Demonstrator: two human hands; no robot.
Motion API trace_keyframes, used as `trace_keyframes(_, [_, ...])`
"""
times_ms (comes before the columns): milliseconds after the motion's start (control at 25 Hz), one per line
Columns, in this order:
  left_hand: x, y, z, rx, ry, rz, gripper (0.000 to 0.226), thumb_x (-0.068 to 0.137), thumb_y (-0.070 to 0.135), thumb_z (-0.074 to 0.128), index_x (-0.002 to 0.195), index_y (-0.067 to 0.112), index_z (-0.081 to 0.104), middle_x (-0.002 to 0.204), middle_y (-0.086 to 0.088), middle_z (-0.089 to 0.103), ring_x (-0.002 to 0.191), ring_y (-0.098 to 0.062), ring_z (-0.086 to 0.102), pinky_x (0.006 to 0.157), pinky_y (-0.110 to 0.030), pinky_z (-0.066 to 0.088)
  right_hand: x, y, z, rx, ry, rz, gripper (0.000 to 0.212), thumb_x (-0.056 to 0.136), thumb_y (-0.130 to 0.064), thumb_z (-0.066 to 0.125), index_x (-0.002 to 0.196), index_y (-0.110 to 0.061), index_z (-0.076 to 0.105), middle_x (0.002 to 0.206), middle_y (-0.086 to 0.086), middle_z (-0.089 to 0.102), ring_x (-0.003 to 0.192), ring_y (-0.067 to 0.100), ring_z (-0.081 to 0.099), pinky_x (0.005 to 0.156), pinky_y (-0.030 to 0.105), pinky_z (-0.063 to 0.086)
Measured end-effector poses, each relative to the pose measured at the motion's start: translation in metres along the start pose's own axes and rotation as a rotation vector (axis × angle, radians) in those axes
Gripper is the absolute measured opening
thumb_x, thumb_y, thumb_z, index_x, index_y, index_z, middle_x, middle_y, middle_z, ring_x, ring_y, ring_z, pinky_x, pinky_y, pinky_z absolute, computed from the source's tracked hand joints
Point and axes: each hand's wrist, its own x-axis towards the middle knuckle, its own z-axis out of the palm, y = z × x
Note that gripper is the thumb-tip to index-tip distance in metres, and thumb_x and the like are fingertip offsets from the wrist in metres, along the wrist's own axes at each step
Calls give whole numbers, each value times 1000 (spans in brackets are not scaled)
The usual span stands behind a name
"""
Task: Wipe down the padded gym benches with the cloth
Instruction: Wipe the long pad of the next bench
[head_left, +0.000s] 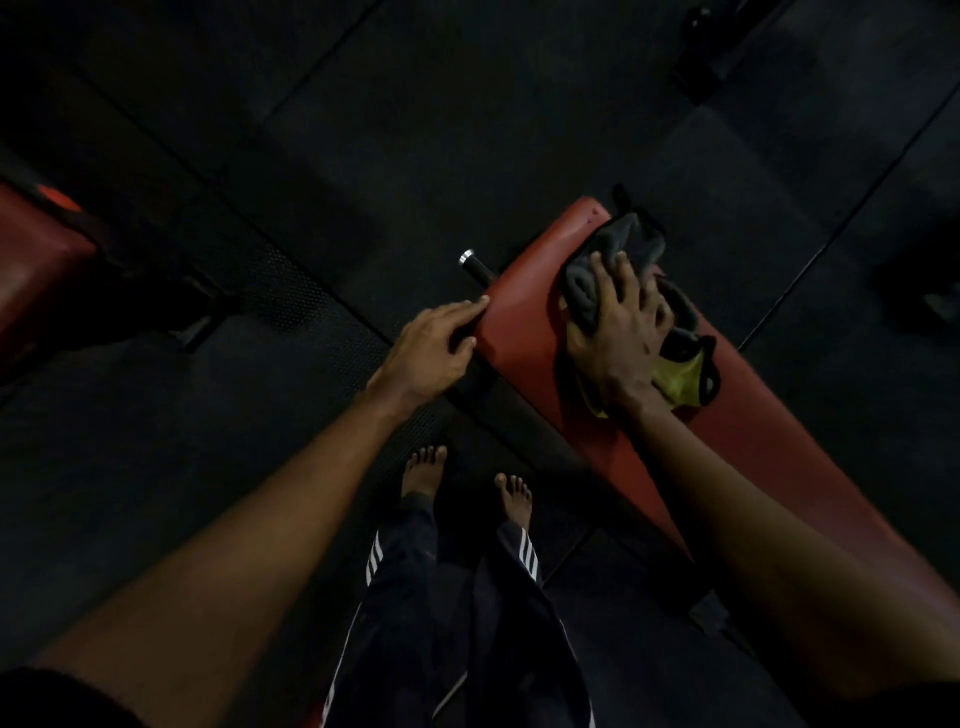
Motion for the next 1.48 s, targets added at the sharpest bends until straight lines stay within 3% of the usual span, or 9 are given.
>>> trace_keyframes(160, [5, 8, -6, -224, 88, -170, 37, 96, 22, 61, 132, 31, 65, 116, 6, 70, 104, -9, 64, 91, -18, 47, -2, 16, -13, -124, -163, -415, 73, 86, -54, 45, 156, -36, 33, 165, -1, 30, 150, 34, 27, 117, 52, 23])
trace_keyframes(360, [5, -8, -7, -350, 41, -227, 28, 100, 31, 58, 126, 32, 68, 113, 14, 68, 107, -5, 62, 92, -17, 45, 61, -16, -14, 86, -81, -44, 61, 96, -60, 46, 153, -40, 37, 164, -3, 29, 150, 31, 25, 118, 54, 22])
trace_keyframes(480, [5, -22, -8, -409, 66, -259, 30, 102, 44, 49, 117, 33, 72, 111, 13, 71, 103, -7, 67, 92, -24, 49, 58, -40, -9, 51, -29, -32, 55, 90, -53, 53, 144, -41, 48, 161, -4, 35, 149, 34, 27, 115, 55, 26])
trace_keyframes(600, [6, -31, -16, -459, 138, -356, 38, 101, 54, 39, 103, 37, 73, 109, 8, 72, 93, -9, 69, 87, -27, 50, 20, -57, 1, 3, -89, -230, 54, 82, -52, 53, 134, -37, 58, 154, -5, 45, 148, 36, 28, 113, 57, 27])
trace_keyframes(720, [11, -33, -25, -439, 183, -372, 47, 92, 67, 30, 93, 45, 72, 112, 3, 73, 103, -17, 67, 93, -33, 50, -2, -69, 10, -54, -79, -350, 57, 83, -65, 51, 130, -36, 62, 149, -7, 51, 147, 33, 31, 113, 52, 26])
trace_keyframes(920, [36, -26, -37, -447, 233, -354, 53, 81, 80, 28, 81, 52, 74, 115, 3, 74, 110, -20, 66, 104, -42, 47, -20, -54, 10, -138, -127, -630, 65, 77, -39, 70, 140, -37, 56, 157, -2, 42, 149, 38, 26, 115, 56, 22])
trace_keyframes(1080, [48, -17, -40, -411, 209, -309, 44, 87, 65, 40, 90, 37, 73, 103, 11, 71, 105, -12, 66, 102, -40, 49, -45, -33, 31, -227, -61, -839, 53, 82, -44, 76, 132, -34, 64, 160, -2, 41, 148, 37, 31, 115, 53, 21])
trace_keyframes(1320, [68, -6, -14, -356, 116, -237, 26, 102, 33, 52, 121, 24, 68, 120, 5, 69, 114, -15, 62, 91, -23, 45, -55, 10, 10, -140, -119, -682, 75, 75, -45, 59, 149, -38, 47, 164, 0, 31, 151, 34, 23, 119, 50, 20])
trace_keyframes(1480, [79, 17, 3, -345, 87, -221, 33, 105, 28, 46, 134, 24, 61, 139, -4, 60, 126, -18, 56, 90, -18, 36, -36, 48, -5, 65, 2, -71, 77, 78, -27, 72, 150, -35, 46, 162, 1, 35, 149, 32, 30, 117, 52, 31])
